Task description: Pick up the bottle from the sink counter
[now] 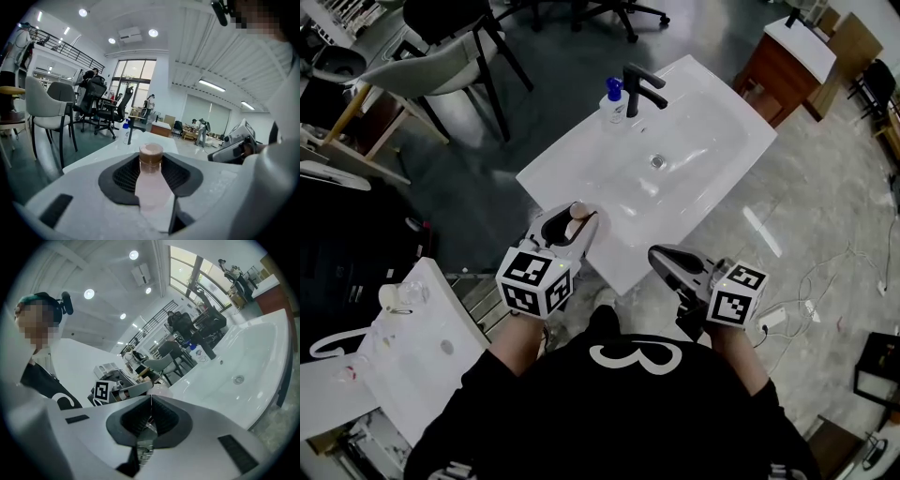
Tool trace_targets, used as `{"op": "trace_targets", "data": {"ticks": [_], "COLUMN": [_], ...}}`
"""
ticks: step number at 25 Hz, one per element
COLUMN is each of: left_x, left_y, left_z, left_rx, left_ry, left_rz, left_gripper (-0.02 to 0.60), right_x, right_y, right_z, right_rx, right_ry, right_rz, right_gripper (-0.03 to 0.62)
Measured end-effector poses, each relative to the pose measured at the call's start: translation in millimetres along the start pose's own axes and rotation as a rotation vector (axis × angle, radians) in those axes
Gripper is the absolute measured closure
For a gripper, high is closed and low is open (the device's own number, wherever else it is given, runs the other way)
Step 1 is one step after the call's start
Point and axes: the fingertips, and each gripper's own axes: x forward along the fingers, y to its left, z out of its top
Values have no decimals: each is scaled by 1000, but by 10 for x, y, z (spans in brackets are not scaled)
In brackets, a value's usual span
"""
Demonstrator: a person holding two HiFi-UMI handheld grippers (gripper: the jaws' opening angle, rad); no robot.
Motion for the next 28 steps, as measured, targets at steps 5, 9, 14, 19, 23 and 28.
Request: {"op": "trace_targets", "data": {"ticks": [5, 9, 14, 19, 23, 28], "left_x": [-257, -441, -651, -892, -1061, -1232], "left_y": [-331, -623, -943, -1230, -1504, -1852], "left_z": [31, 34, -7, -89, -127, -192], "left_rx": [23, 35, 57, 47, 66, 88], "left_ry": [-7, -9, -1, 0, -2, -10], "left_rz": [-40, -69, -96, -127, -148, -171], "left_gripper": [431, 433, 433, 433, 431, 433], "right_x": [-121, -256, -437, -614, -850, -1151], "right_y": [181, 334, 540, 737, 884, 1054], "right_z": [-53, -57, -39, -152, -169, -271], "right_rx": [-31, -58, -97, -119, -145, -176], "right_ry": [-16, -34, -67, -89, -124, -145], "right_rz": [14, 28, 46, 53, 39, 32], "right_gripper": [580, 580, 580, 580, 580, 580]}}
